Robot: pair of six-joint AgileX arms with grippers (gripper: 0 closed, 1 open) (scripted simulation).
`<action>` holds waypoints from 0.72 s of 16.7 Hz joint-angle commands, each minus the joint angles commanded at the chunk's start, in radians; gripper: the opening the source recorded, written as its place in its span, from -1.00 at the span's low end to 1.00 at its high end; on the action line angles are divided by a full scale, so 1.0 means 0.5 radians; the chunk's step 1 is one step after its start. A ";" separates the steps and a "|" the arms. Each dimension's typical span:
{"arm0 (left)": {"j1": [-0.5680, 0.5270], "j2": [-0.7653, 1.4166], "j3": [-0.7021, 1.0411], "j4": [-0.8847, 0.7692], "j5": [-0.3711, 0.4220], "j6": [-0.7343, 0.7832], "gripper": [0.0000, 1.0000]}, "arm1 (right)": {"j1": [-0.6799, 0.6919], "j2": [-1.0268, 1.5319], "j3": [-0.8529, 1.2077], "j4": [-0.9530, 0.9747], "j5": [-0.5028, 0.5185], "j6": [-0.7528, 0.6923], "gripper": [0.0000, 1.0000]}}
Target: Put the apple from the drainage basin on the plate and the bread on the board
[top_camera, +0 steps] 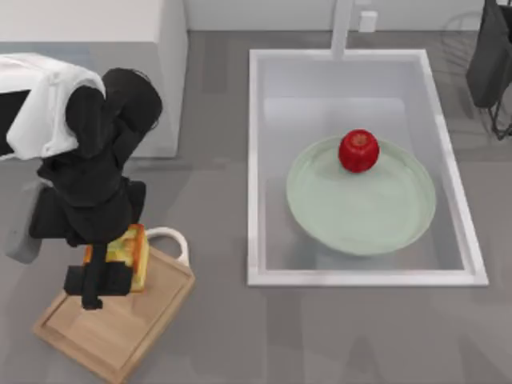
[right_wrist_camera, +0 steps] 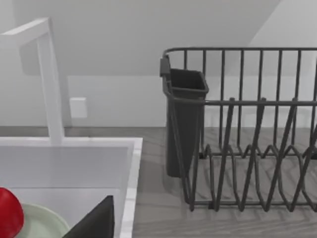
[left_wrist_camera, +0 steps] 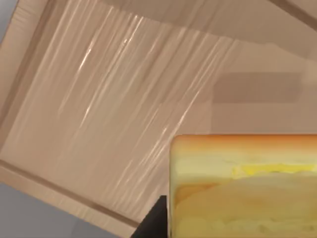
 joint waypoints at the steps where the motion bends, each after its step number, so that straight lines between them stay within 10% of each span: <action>1: 0.000 0.011 -0.017 0.025 0.000 0.000 -1.00 | 0.000 0.000 0.000 0.000 0.000 0.000 1.00; 12: 0.008 0.086 -0.145 0.238 0.000 -0.006 -1.00 | 0.000 0.000 0.000 0.000 0.000 0.000 1.00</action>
